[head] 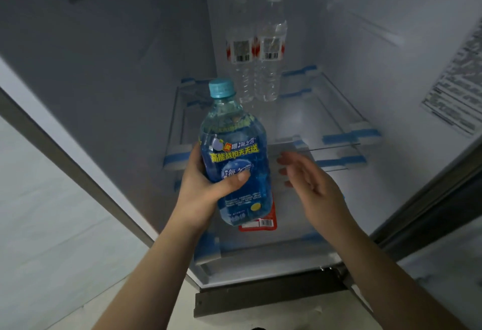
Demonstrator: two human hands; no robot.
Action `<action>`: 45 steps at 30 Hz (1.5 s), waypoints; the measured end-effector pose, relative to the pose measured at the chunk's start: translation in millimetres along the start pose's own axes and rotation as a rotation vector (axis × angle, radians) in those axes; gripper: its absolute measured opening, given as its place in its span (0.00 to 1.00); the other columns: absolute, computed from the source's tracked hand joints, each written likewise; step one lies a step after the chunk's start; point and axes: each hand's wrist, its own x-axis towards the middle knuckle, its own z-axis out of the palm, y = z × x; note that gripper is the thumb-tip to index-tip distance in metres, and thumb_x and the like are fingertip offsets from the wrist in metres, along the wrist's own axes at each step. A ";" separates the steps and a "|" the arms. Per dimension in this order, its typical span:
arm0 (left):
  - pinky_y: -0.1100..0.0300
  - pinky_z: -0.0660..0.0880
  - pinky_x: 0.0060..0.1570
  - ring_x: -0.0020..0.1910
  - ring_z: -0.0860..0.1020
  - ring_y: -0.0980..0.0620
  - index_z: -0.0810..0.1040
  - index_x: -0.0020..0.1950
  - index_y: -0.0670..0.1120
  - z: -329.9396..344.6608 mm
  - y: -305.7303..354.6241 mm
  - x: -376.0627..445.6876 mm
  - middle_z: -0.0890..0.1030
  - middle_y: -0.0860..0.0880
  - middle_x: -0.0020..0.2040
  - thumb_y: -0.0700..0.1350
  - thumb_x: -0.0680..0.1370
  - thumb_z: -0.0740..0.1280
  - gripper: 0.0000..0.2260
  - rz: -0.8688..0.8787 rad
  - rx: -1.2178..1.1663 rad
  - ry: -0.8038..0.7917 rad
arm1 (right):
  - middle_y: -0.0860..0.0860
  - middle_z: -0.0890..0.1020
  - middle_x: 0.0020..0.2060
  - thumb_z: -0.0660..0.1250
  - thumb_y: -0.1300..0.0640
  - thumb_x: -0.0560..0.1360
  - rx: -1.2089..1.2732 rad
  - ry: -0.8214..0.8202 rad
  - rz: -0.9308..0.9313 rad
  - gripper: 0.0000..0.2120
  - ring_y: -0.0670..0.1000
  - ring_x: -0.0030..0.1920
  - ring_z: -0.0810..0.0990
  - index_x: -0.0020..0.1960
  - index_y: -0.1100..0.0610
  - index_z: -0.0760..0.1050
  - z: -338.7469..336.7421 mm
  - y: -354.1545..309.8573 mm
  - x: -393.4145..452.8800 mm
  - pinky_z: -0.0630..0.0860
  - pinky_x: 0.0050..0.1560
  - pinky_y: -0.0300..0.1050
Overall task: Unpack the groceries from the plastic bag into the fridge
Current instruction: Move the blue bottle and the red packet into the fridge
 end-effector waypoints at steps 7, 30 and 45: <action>0.35 0.75 0.59 0.58 0.80 0.36 0.67 0.67 0.37 23.2 22.9 26.6 0.79 0.36 0.61 0.44 0.66 0.78 0.35 0.105 0.033 -0.019 | 0.36 0.75 0.62 0.63 0.53 0.78 0.035 -0.101 -0.167 0.21 0.32 0.60 0.74 0.70 0.44 0.64 -1.0 -34.2 17.0 0.75 0.50 0.28; 0.60 0.78 0.56 0.57 0.78 0.58 0.66 0.66 0.52 41.9 42.8 124.2 0.78 0.52 0.59 0.47 0.67 0.81 0.34 0.186 0.386 0.065 | 0.46 0.80 0.61 0.71 0.60 0.74 -0.008 0.135 -0.286 0.28 0.39 0.60 0.78 0.72 0.52 0.68 -0.4 -20.5 118.4 0.77 0.58 0.38; 0.61 0.70 0.59 0.61 0.74 0.55 0.69 0.72 0.48 48.9 28.1 147.7 0.73 0.49 0.64 0.52 0.69 0.78 0.34 0.314 0.631 0.289 | 0.49 0.80 0.60 0.73 0.60 0.72 -0.059 0.234 -0.220 0.30 0.35 0.54 0.76 0.71 0.54 0.68 13.4 -6.5 154.6 0.71 0.50 0.23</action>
